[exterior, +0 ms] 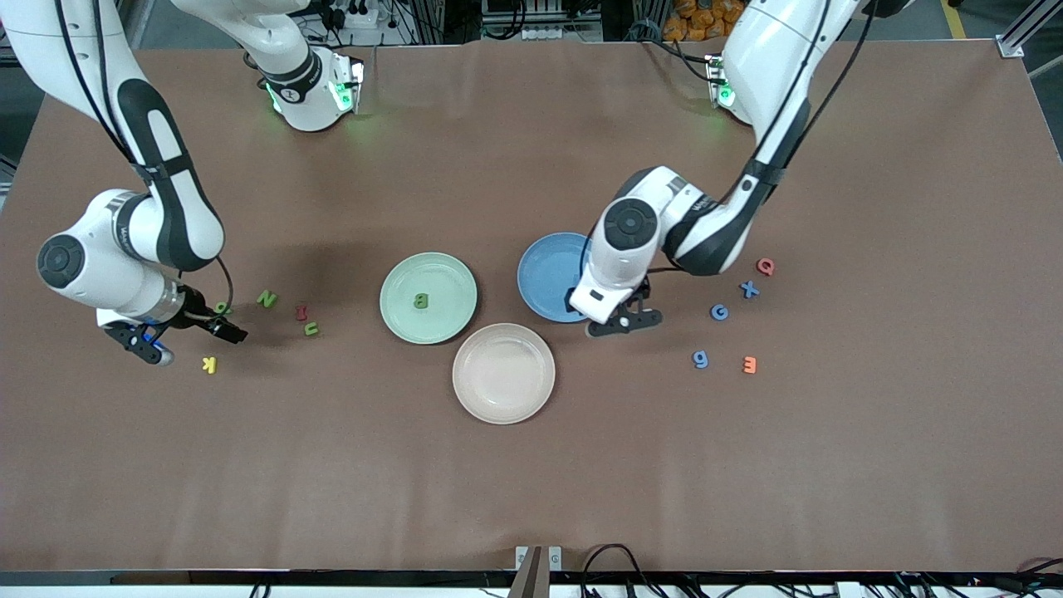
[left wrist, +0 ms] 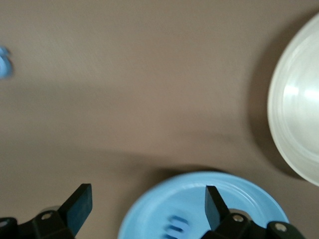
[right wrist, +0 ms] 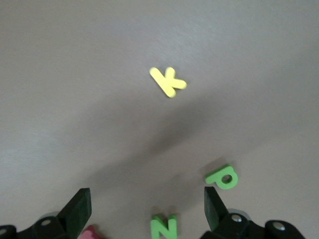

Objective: Sort letters by color into matching plates
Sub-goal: 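Reach the green N and the blue 6 with both grippers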

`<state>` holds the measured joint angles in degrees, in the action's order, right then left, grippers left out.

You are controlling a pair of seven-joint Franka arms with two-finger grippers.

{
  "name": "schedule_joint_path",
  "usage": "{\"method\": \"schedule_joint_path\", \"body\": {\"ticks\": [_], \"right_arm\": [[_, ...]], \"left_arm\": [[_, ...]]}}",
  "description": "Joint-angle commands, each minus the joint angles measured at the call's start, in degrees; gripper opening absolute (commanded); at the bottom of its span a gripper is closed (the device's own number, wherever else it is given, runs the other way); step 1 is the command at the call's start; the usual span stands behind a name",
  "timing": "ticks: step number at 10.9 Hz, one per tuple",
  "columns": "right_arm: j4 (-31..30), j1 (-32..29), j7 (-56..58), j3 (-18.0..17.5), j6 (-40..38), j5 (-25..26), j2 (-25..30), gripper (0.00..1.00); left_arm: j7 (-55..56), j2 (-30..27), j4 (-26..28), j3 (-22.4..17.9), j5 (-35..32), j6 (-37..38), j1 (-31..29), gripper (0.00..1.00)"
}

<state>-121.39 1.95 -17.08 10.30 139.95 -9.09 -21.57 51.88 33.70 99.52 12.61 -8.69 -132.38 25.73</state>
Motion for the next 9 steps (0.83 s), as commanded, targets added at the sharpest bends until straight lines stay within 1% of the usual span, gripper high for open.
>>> {"method": "schedule_joint_path", "body": {"ticks": [1,2,5,7,9], "right_arm": [[-8.6,-0.9,-0.6,-0.7,4.5,-0.7,5.1,1.0],[-10.6,-0.9,-0.7,-0.7,6.0,-0.7,6.3,1.0],[-16.7,-0.6,-0.8,-0.7,13.0,-1.5,7.3,1.0],[-18.4,0.4,-1.6,-0.7,14.4,-3.5,8.5,1.0],[-19.9,2.4,-5.3,-0.7,17.9,-3.9,8.2,1.0]], "left_arm": [[-7.6,-2.4,0.9,0.3,-1.3,1.1,-4.2,1.0],[-8.3,-2.4,1.1,0.3,-1.3,1.1,-4.7,1.0],[-10.1,-1.9,0.8,0.3,-2.5,0.7,-7.7,1.0],[-10.1,-2.0,0.9,0.2,-2.6,0.6,-9.9,1.0],[-11.8,-2.1,0.9,0.3,-4.0,0.6,-11.2,1.0]]}}
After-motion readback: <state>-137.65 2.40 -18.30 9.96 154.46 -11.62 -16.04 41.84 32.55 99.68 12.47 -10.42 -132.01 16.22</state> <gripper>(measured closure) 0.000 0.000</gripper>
